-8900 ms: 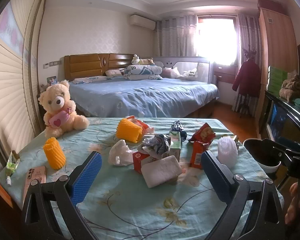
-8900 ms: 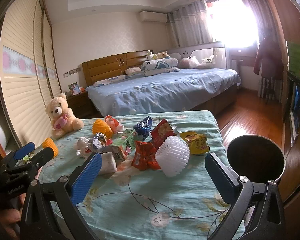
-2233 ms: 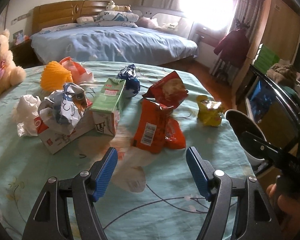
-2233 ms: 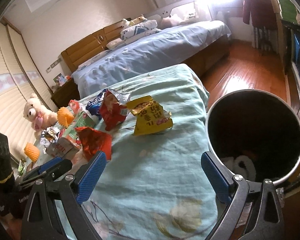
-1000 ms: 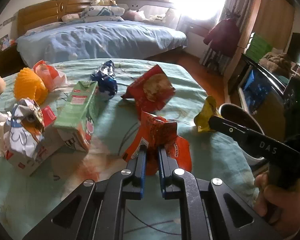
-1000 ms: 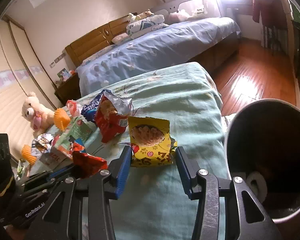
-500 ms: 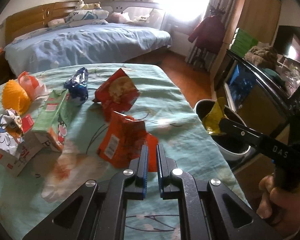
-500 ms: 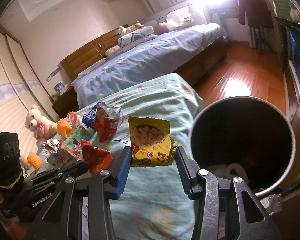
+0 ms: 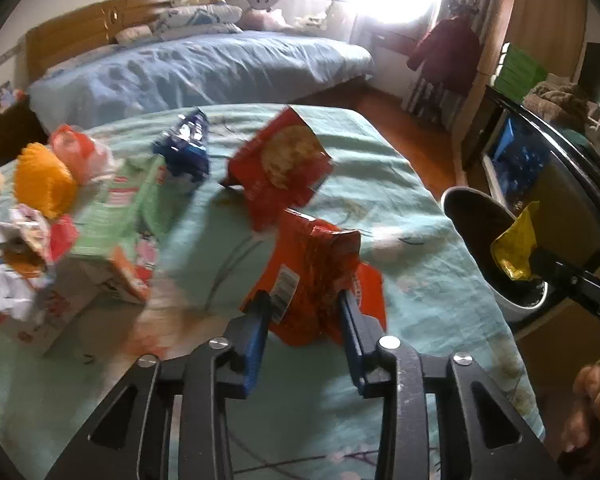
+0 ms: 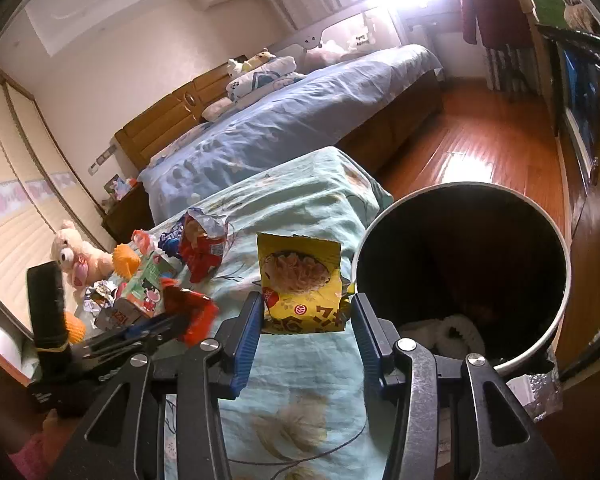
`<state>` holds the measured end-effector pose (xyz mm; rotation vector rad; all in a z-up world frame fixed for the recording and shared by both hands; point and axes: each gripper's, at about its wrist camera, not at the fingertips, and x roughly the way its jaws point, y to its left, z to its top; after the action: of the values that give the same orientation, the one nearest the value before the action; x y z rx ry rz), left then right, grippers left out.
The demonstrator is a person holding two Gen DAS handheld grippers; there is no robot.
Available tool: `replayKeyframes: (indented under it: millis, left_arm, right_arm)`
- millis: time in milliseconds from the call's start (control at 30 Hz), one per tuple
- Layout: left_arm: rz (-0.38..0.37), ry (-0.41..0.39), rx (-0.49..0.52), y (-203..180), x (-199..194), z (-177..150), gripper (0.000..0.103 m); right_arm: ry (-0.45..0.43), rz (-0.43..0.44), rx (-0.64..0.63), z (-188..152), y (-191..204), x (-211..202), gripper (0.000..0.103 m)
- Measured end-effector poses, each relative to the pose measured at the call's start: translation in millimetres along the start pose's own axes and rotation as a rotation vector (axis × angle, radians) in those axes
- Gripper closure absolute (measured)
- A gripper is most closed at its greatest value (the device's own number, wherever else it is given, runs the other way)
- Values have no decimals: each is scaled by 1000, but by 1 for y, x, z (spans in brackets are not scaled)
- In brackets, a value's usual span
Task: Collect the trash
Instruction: 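Grasp the yellow snack bag with the right tool while the left tool grasps a red chip bag, then carry both bags over the bin and open both tools to drop them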
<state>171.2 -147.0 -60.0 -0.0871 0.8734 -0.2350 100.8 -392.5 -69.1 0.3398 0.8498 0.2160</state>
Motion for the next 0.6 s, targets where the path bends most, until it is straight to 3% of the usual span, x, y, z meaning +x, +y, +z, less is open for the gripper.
replayKeyframes:
  millis: [100,600]
  left_arm:
    - [-29,-11,17,-4,-1,4,90]
    - [-140,-24,81,-42,-12,6,93]
  right_arm:
    - [-3,-3,11,0,-3,-1,57]
    - [-22,-36,43,0,-29,-17,57]
